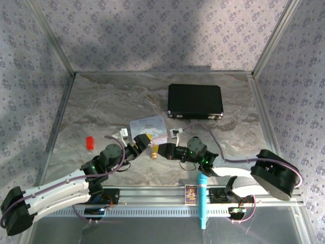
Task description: Unlock the padlock with the key
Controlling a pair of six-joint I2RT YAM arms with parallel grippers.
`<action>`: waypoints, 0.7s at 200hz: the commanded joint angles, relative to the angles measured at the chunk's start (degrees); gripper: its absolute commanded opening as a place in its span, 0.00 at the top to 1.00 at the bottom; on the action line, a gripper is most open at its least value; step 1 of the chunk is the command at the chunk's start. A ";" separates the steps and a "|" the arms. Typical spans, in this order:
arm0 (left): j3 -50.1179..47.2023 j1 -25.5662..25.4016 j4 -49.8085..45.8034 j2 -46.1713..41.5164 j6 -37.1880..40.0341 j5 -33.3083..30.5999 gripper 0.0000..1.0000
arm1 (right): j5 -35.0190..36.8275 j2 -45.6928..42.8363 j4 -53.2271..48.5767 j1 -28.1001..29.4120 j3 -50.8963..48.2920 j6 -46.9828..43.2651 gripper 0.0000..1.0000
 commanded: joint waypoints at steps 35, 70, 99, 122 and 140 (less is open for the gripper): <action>8.90 -1.84 -16.42 13.33 8.45 -2.13 0.01 | 10.36 -8.97 -34.33 -1.01 3.10 -8.95 1.00; 12.32 -2.60 -17.05 23.52 10.62 -3.44 0.06 | 10.05 -10.70 -37.62 -1.98 2.87 -10.31 1.00; 15.63 -2.60 -15.47 31.99 11.93 -2.28 0.14 | 10.06 -10.42 -38.28 -2.11 2.82 -10.64 1.00; 13.03 -2.05 -5.95 35.34 12.50 -1.03 0.24 | 10.21 -10.17 -36.53 -1.81 2.00 -10.02 1.00; 11.78 -0.97 -2.25 37.65 11.91 0.14 0.26 | 9.94 -9.83 -36.33 -1.78 1.71 -9.89 1.00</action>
